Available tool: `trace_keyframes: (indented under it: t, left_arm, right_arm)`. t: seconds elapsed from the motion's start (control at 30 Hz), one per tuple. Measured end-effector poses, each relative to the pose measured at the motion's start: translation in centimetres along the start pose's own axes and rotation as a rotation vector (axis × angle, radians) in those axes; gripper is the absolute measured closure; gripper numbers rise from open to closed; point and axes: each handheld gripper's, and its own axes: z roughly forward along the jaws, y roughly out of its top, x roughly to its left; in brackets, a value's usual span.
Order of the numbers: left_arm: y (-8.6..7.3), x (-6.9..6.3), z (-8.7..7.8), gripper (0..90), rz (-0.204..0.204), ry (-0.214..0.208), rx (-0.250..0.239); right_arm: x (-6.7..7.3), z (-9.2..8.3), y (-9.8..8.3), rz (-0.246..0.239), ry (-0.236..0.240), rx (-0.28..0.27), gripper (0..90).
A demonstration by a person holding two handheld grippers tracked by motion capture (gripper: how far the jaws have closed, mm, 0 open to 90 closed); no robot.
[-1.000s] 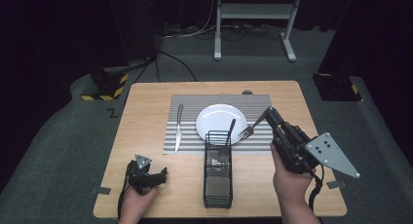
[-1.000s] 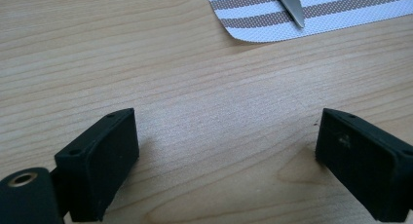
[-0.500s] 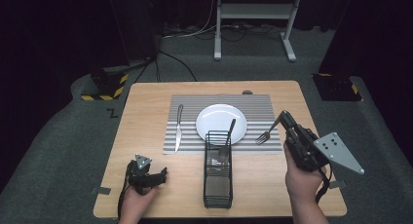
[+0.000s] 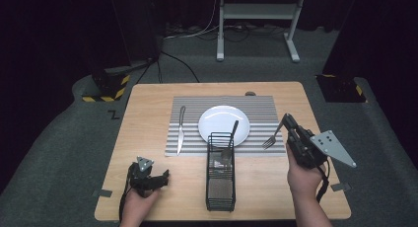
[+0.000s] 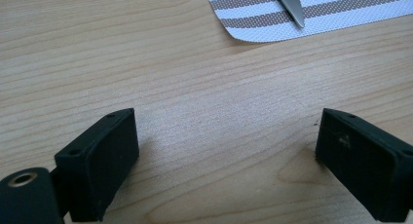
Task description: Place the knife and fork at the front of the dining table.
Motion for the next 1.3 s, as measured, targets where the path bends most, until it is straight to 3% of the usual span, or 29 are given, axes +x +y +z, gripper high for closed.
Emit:
trace_keyframes:
  t: [0.6,1.3]
  left_arm:
    - [0.0,0.0,0.0,8.6,0.002,-0.001,0.000]
    - [0.0,0.0,0.0,7.7,0.000,-0.007,0.001]
  right_arm:
    - [-1.0,5.5,-4.8,-0.016,-0.030,0.169,87.2]
    - [-1.3,9.8,-6.2,0.000,-0.054,0.244,87.2]
